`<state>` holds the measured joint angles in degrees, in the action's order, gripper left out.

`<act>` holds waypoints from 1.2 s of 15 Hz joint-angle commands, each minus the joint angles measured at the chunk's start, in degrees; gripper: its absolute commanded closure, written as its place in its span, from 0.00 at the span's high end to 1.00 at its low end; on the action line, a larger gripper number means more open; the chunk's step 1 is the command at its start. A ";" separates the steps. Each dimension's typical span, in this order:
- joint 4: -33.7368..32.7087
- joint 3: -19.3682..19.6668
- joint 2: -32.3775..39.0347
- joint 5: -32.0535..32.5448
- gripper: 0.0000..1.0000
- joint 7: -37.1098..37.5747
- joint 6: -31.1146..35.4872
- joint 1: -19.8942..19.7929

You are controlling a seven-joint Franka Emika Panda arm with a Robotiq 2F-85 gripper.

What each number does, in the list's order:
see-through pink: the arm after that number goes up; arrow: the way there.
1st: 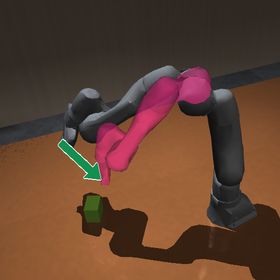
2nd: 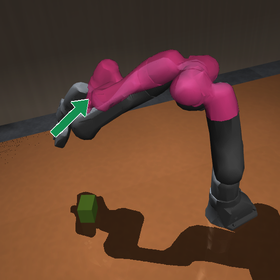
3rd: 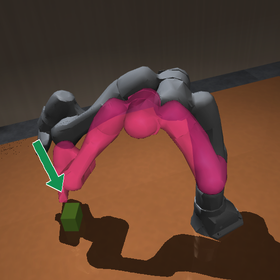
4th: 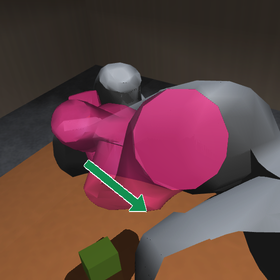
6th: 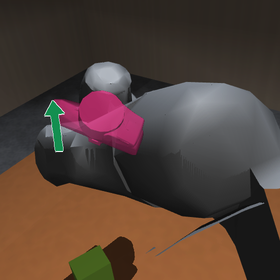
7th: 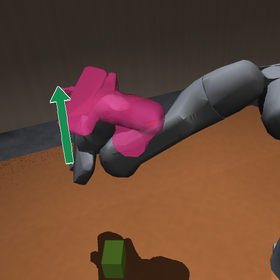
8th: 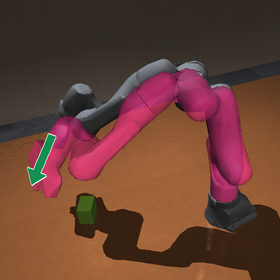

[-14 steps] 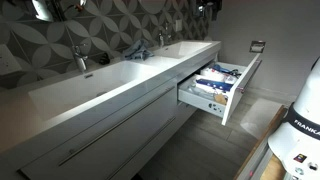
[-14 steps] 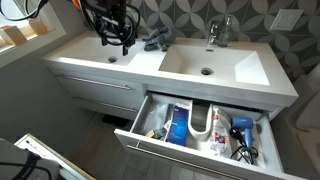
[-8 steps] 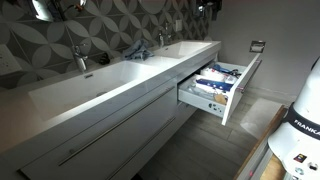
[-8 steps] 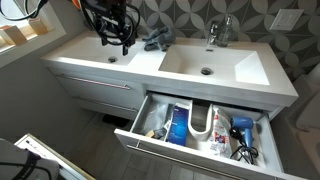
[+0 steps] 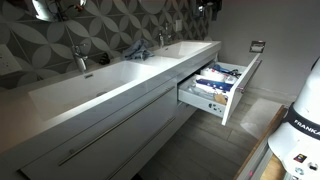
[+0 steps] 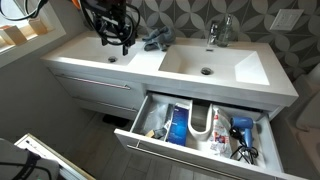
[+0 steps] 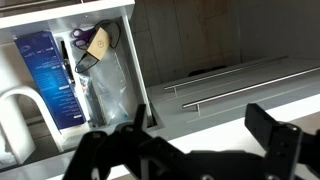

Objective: Remove the black object from on top of the sink and put it in the drawer

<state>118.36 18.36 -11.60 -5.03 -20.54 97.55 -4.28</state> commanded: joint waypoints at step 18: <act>-24.04 -14.74 21.97 -34.31 1.00 -10.46 18.48 4.12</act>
<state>102.33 5.37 3.69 -38.19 -34.20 117.02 1.60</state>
